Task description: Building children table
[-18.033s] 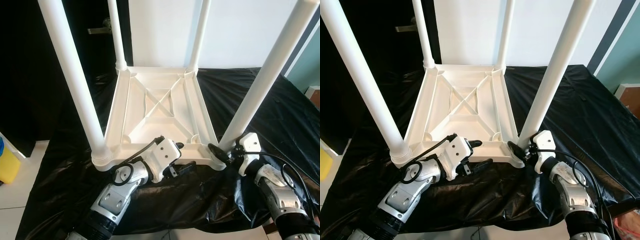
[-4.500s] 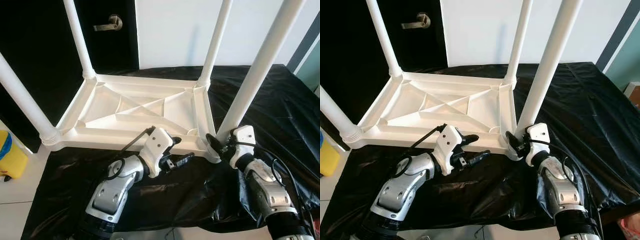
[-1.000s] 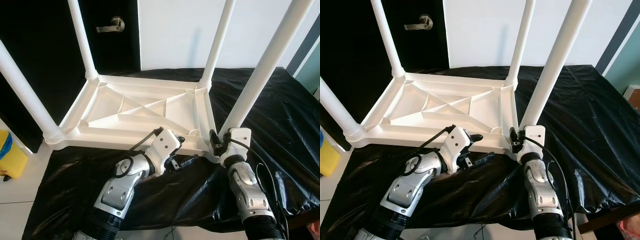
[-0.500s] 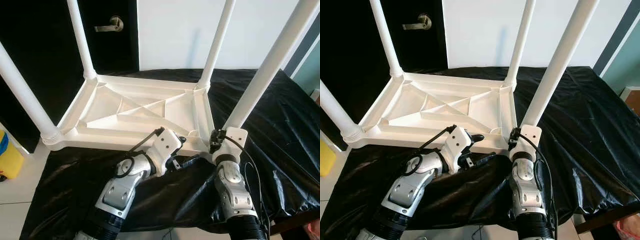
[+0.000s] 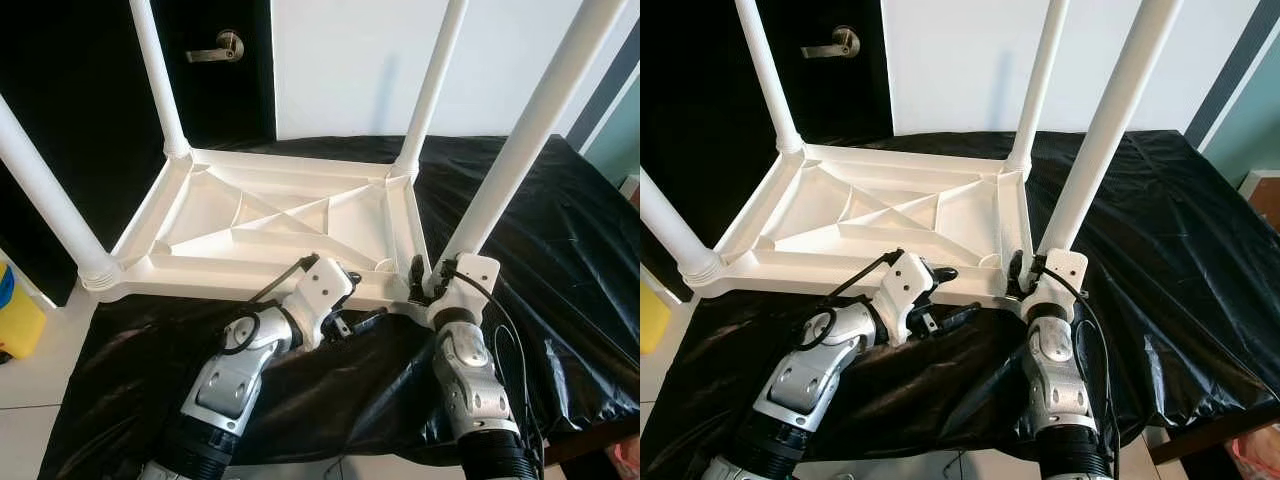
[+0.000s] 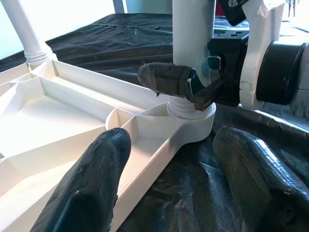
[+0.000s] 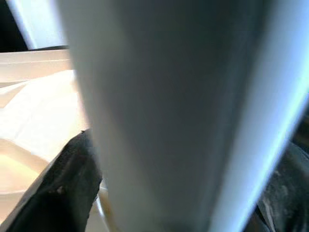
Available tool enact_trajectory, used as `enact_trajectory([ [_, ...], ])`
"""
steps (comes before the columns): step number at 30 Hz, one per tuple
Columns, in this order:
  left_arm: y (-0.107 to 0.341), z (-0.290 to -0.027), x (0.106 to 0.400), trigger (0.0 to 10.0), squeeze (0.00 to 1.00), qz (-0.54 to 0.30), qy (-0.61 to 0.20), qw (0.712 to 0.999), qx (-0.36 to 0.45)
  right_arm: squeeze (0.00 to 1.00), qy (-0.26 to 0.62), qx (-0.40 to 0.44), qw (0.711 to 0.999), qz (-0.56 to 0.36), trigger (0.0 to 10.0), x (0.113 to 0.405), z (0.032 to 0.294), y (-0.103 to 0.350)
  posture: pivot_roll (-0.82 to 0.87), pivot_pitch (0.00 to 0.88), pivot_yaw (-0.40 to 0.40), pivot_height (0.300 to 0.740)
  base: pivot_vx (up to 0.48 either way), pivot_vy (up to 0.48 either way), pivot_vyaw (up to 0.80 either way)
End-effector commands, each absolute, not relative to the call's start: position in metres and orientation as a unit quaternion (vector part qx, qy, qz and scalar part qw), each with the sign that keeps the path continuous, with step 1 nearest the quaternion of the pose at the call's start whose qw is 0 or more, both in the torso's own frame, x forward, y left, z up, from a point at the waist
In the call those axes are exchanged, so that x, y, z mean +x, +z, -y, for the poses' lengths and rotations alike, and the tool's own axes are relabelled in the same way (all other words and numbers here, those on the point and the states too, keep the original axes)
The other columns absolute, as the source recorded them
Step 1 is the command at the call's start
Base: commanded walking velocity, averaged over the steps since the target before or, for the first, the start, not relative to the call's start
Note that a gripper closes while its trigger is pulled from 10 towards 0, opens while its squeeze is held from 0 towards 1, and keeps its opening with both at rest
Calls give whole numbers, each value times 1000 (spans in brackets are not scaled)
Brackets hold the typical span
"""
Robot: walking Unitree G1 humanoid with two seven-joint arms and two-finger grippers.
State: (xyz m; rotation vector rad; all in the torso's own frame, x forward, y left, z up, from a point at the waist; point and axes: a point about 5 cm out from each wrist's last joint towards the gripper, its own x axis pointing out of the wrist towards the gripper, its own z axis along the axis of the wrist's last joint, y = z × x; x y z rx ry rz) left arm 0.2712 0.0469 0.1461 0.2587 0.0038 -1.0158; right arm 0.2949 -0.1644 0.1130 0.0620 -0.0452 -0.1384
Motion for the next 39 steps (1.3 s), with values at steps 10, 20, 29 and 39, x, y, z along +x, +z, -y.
enact_trajectory([
  [10, 144, -49, 273, 10000, 0, -7, -461, 878, 129, 0, 70, -16, 997, 28, 10000, 289, 183, 115, 3, 0, -51, 740, 0, 0, 0],
  [20, 144, -48, 274, 10000, 0, -7, -464, 876, 131, 0, 193, -82, 978, 18, 10000, 299, 187, 118, 7, 0, -50, 740, 0, 0, 0],
  [29, 146, -50, 276, 10000, 0, -5, -461, 877, 136, 0, 235, -108, 966, 5, 10000, 304, 189, 119, 15, 0, -55, 740, 0, 0, 0],
  [39, 146, -51, 275, 10000, 0, -4, -460, 877, 136, 0, 251, -118, 961, -16, 0, 302, 195, 110, 15, 0, -54, 740, 0, 0, 0],
])
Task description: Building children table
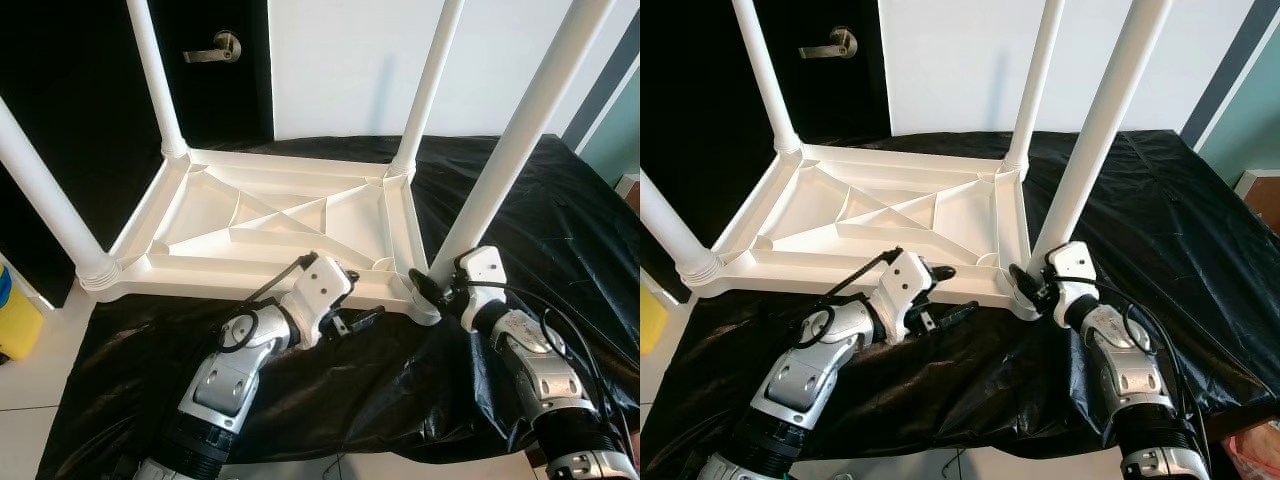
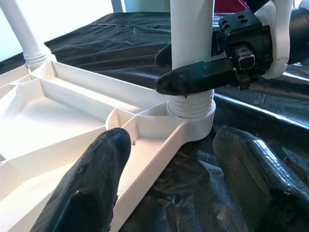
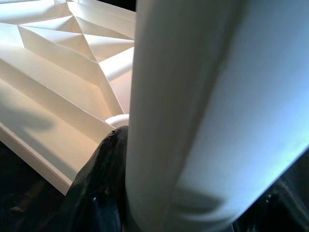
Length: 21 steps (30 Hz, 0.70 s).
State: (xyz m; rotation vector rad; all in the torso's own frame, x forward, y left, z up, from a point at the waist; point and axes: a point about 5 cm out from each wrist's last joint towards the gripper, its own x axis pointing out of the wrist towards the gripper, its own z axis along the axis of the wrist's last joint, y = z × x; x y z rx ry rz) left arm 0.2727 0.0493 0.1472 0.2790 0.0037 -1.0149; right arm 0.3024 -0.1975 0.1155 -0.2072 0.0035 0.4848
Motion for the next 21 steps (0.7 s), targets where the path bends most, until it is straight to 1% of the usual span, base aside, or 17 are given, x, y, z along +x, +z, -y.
enact_trajectory([
  [1, 146, -50, 275, 10000, 0, -5, -461, 877, 136, 0, 249, -118, 961, -22, 0, 301, 196, 107, 12, 0, -51, 740, 0, 0, 0],
  [4, 146, -50, 274, 10000, 0, -5, -463, 876, 136, 0, 244, -114, 963, -29, 0, 300, 197, 104, 9, 0, -52, 740, 0, 0, 0],
  [5, 145, -49, 274, 10000, 0, -6, -464, 875, 136, 0, 234, -107, 966, -34, 5922, 299, 198, 102, 8, 0, -54, 740, 0, 0, 0],
  [7, 145, -49, 274, 10000, 0, -6, -464, 875, 136, 0, 234, -107, 966, -34, 5922, 299, 198, 102, 8, 0, -54, 740, 0, 0, 0],
  [8, 145, -49, 274, 10000, 0, -7, -465, 875, 137, 0, 225, -99, 969, -38, 10000, 298, 199, 100, 7, 0, -54, 740, 0, 0, 0],
  [9, 144, -48, 273, 10000, 0, -7, -465, 875, 136, 0, 209, -88, 973, -37, 10000, 297, 199, 100, 7, 0, -55, 740, 0, 0, 0],
  [14, 144, -48, 273, 10000, 0, -7, -466, 874, 135, 0, 192, -74, 978, -33, 10000, 297, 197, 100, 6, 0, -56, 740, 0, 0, 0],
  [15, 144, -47, 273, 10000, 0, -7, -467, 874, 135, 0, 172, -62, 983, -29, 10000, 296, 195, 101, 5, 0, -57, 740, 0, 0, 0],
  [16, 144, -47, 273, 10000, 0, -7, -467, 874, 135, 0, 172, -62, 983, -29, 10000, 296, 195, 101, 5, 0, -57, 740, 0, 0, 0],
  [18, 143, -47, 272, 10000, 0, -7, -468, 873, 135, 0, 106, -37, 993, -27, 10000, 294, 190, 100, 3, 0, -57, 740, 0, 0, 0],
  [20, 143, -47, 272, 10000, 0, -7, -468, 873, 135, 0, 106, -37, 993, -27, 10000, 294, 190, 100, 3, 0, -57, 740, 0, 0, 0],
  [21, 143, -46, 272, 10000, 0, -7, -470, 872, 135, 0, 39, -17, 999, -30, 10000, 291, 185, 98, 1, 0, -60, 740, 0, 0, 0],
])
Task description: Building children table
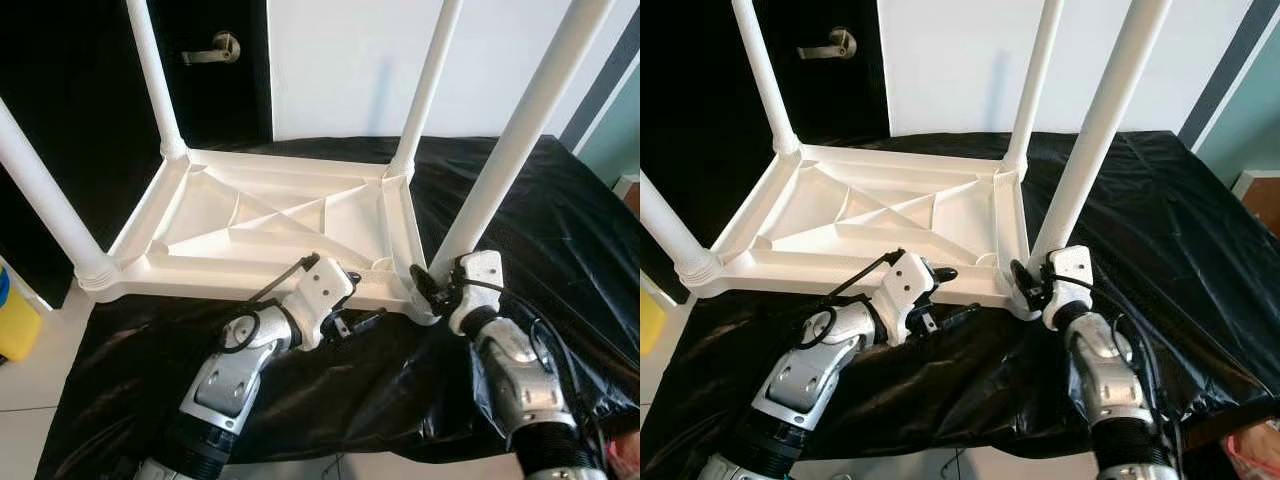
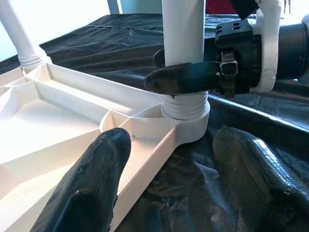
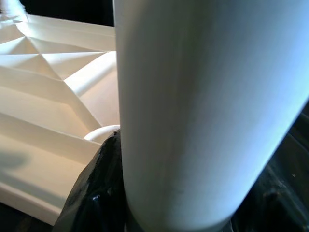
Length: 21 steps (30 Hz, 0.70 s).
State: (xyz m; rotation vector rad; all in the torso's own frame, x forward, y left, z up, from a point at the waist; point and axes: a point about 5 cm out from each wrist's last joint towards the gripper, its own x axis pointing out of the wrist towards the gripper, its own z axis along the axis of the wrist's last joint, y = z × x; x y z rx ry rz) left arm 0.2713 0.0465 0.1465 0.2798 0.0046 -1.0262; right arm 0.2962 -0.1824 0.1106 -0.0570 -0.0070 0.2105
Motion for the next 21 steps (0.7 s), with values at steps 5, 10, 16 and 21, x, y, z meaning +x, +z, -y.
enact_trajectory([
  [5, 142, -45, 271, 10000, 0, -8, -472, 871, 134, 0, -22, -3, 999, -32, 10000, 287, 178, 96, 1, 0, -63, 740, 0, 0, 0],
  [10, 142, -44, 270, 10000, 0, -8, -473, 871, 133, 0, -73, 19, 997, -36, 10000, 282, 167, 95, 9, 0, -67, 740, 0, 0, 0],
  [16, 142, -44, 269, 10000, 0, -8, -474, 870, 134, 0, -70, 52, 995, -52, 10000, 279, 146, 91, 20, 0, -65, 740, 0, 0, 0],
  [21, 144, -48, 272, 10000, 0, -7, -471, 871, 141, 0, -80, 54, 994, -50, 10000, 280, 146, 94, 44, 0, -64, 740, 0, 0, 0],
])
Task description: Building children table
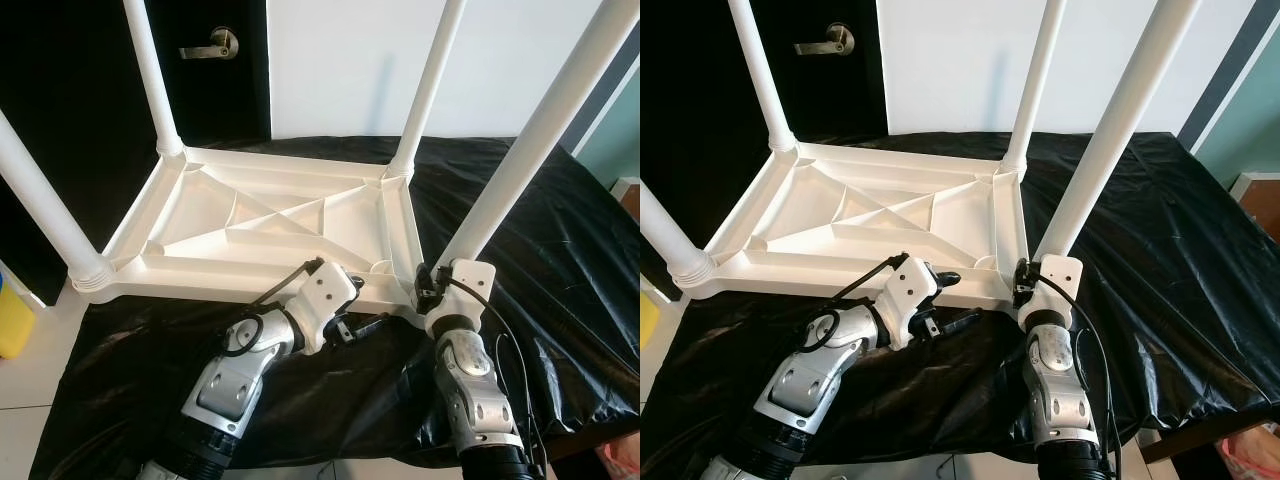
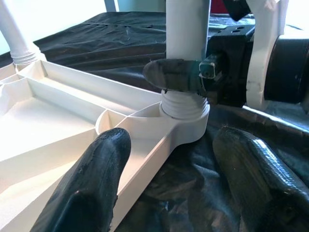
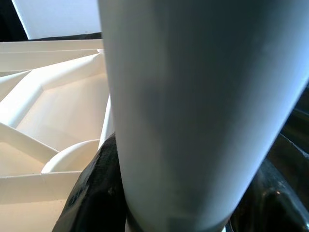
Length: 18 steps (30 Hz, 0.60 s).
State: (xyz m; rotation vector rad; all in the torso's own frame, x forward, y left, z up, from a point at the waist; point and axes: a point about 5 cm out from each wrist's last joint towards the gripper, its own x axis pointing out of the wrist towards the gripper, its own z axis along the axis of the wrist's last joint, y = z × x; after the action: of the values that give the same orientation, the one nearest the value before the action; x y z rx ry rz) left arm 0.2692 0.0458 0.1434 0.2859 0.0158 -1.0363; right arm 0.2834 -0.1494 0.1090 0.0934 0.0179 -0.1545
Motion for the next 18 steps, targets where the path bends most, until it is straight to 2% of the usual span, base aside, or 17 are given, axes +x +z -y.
enact_trajectory([
  [1, 144, -48, 272, 10000, 0, -7, -471, 871, 141, 0, -80, 54, 994, -50, 10000, 280, 146, 94, 44, 0, -64, 740, 0, 0, 0],
  [9, 149, -53, 274, 10000, 0, -3, -465, 873, 149, 0, -92, 39, 994, -33, 10000, 280, 144, 103, 67, 7, -63, 740, 0, 0, 0],
  [10, 149, -53, 273, 10000, 0, -3, -464, 873, 149, 831, -84, 38, 995, -24, 10000, 280, 146, 106, 67, 14, -71, 740, 0, 0, 0],
  [12, 149, -53, 273, 10000, 0, -3, -464, 873, 149, 831, -84, 38, 995, -24, 10000, 280, 146, 106, 67, 14, -71, 740, 0, 0, 0],
  [13, 149, -52, 272, 10000, 0, -3, -463, 874, 147, 1000, -72, 37, 997, -14, 10000, 279, 149, 109, 64, 16, -74, 740, 0, 0, 0],
  [18, 149, -51, 271, 10000, 0, -3, -461, 876, 143, 1000, -39, 33, 999, 4, 10000, 278, 156, 114, 58, 18, -75, 740, 0, 0, 0],
])
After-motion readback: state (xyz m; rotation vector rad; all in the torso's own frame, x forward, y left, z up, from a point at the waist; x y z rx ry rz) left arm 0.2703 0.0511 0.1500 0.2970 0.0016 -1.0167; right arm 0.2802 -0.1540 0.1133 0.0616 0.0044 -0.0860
